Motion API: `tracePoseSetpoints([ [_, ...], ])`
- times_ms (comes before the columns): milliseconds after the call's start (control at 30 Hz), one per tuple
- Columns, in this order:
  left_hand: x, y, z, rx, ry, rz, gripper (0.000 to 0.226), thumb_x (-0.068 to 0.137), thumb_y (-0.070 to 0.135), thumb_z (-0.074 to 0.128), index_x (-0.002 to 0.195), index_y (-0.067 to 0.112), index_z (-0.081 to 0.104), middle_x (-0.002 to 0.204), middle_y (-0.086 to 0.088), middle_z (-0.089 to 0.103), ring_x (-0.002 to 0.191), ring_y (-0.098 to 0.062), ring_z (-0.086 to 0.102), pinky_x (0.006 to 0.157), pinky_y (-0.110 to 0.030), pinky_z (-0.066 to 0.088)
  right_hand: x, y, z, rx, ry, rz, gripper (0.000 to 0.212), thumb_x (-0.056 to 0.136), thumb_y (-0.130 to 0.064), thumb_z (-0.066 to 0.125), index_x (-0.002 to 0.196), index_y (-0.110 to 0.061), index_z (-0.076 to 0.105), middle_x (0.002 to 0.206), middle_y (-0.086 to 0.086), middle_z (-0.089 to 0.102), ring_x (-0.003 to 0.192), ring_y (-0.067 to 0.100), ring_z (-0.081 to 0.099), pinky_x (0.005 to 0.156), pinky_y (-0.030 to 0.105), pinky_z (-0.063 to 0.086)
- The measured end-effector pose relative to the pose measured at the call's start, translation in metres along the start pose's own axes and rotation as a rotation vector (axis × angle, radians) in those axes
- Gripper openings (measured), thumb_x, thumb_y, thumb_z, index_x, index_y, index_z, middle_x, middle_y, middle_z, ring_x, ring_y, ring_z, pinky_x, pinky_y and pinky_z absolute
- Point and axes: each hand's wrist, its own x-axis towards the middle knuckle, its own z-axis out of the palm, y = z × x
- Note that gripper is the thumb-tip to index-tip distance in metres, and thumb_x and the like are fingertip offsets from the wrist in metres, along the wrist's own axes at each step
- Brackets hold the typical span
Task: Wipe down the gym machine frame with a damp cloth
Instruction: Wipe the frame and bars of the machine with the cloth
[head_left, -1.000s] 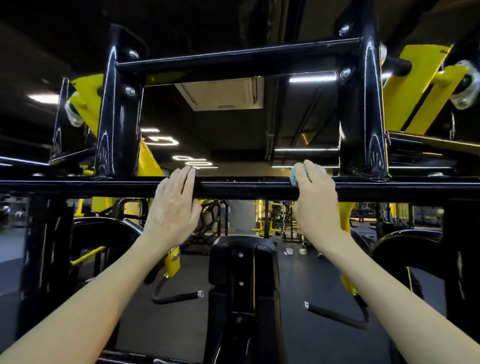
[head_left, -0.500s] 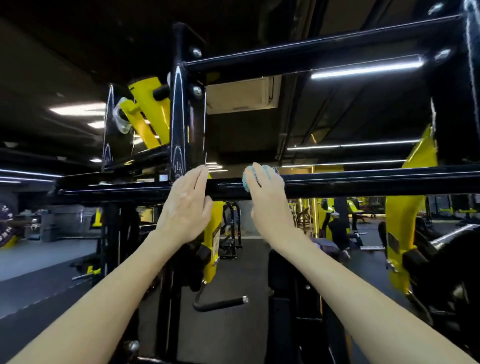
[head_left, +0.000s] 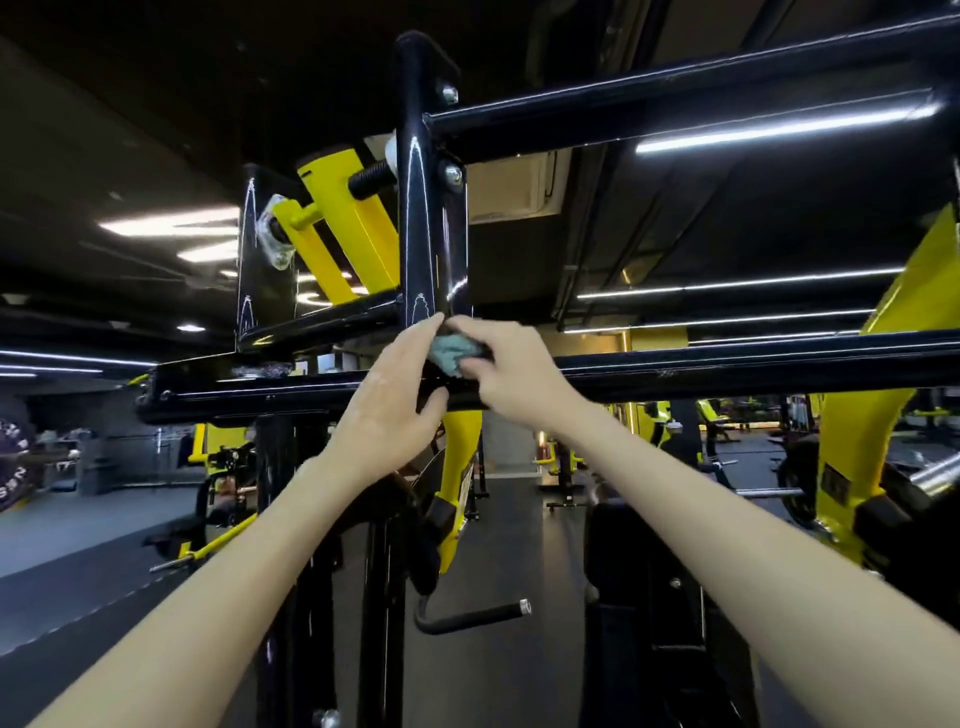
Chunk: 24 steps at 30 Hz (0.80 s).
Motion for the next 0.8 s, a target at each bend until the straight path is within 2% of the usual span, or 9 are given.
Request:
tracePoseSetpoints([
  [167,0.016,0.013,-0.006,-0.058,-0.039,-0.039,0.057,0.094,0.015,0.063,0.147,0.014,0.042,0.138,0.002,0.055,0.121,0.000,0.046,0.096,0.000,0.031,-0.008,0.010,-0.019,-0.005,0.079,-0.005,0.052,0.089,-0.008,0.067,0.139,-0.008,0.053,0.130,0.008,0.062,0.121,0.015,0.056,0.103,0.030,0.047],
  [233,0.023,0.018,-0.006,-0.043,-0.057,0.012,0.054,0.093,0.015,0.066,0.144,0.013,0.047,0.134,0.001,0.058,0.119,-0.002,0.051,0.098,-0.004,0.034,-0.014,0.014,-0.022,0.025,0.126,-0.009,0.053,0.089,-0.007,0.067,0.139,-0.009,0.052,0.131,0.006,0.062,0.120,0.009,0.054,0.104,0.025,0.044],
  [300,0.029,0.021,-0.004,-0.013,-0.049,0.089,0.051,0.090,0.013,0.070,0.138,0.012,0.054,0.129,-0.001,0.063,0.117,-0.008,0.056,0.102,-0.019,0.043,-0.017,0.017,-0.030,0.081,0.122,-0.009,0.054,0.090,-0.008,0.066,0.141,-0.009,0.049,0.131,0.004,0.062,0.117,0.002,0.052,0.101,0.019,0.043],
  [367,0.034,0.025,-0.002,0.015,-0.028,0.119,0.045,0.088,0.012,0.073,0.131,0.012,0.059,0.121,-0.001,0.067,0.111,-0.010,0.060,0.099,-0.029,0.049,-0.019,0.021,-0.036,0.109,0.065,0.008,0.056,0.092,-0.012,0.064,0.145,-0.011,0.045,0.134,0.002,0.060,0.120,0.006,0.053,0.104,0.025,0.045],
  [467,0.044,0.032,0.001,0.040,-0.048,0.115,0.039,0.088,0.013,0.071,0.125,0.016,0.061,0.112,0.001,0.067,0.103,-0.010,0.062,0.089,-0.025,0.050,-0.019,0.027,-0.048,0.149,-0.001,0.036,0.055,0.096,-0.017,0.061,0.147,-0.012,0.041,0.138,0.002,0.058,0.125,0.012,0.053,0.106,0.038,0.046],
  [533,0.052,0.038,0.001,0.096,-0.073,0.097,0.031,0.092,0.011,0.067,0.122,0.014,0.063,0.108,0.001,0.066,0.098,-0.011,0.060,0.084,-0.021,0.047,-0.020,0.025,-0.058,0.127,-0.019,0.022,0.048,0.099,-0.020,0.056,0.144,-0.009,0.044,0.135,0.008,0.060,0.119,0.013,0.057,0.100,0.032,0.049],
  [567,0.057,0.040,0.000,0.136,-0.071,0.071,0.026,0.093,0.012,0.065,0.119,0.013,0.065,0.106,0.000,0.065,0.097,-0.012,0.060,0.082,-0.020,0.045,-0.021,0.025,-0.062,0.114,-0.029,0.016,0.043,0.101,-0.020,0.052,0.141,-0.006,0.047,0.129,0.012,0.062,0.113,0.016,0.060,0.093,0.030,0.051],
  [700,0.086,0.040,-0.009,0.185,0.016,-0.280,0.017,0.100,0.017,0.055,0.115,0.009,0.059,0.105,-0.004,0.062,0.094,-0.018,0.059,0.064,-0.012,0.046,-0.030,0.036,-0.084,-0.091,-0.062,0.025,0.034,0.104,-0.026,0.043,0.128,-0.005,0.054,0.105,0.016,0.068,0.091,0.032,0.066,0.083,0.049,0.052],
  [800,0.112,0.035,-0.013,0.185,0.042,-0.436,0.019,0.103,0.022,0.046,0.118,0.011,0.051,0.111,-0.008,0.063,0.091,-0.018,0.061,0.065,-0.027,0.053,-0.043,0.051,-0.092,-0.413,-0.118,-0.049,0.027,0.104,-0.026,0.040,0.114,-0.010,0.060,0.099,0.004,0.066,0.087,0.023,0.063,0.080,0.039,0.053],
])
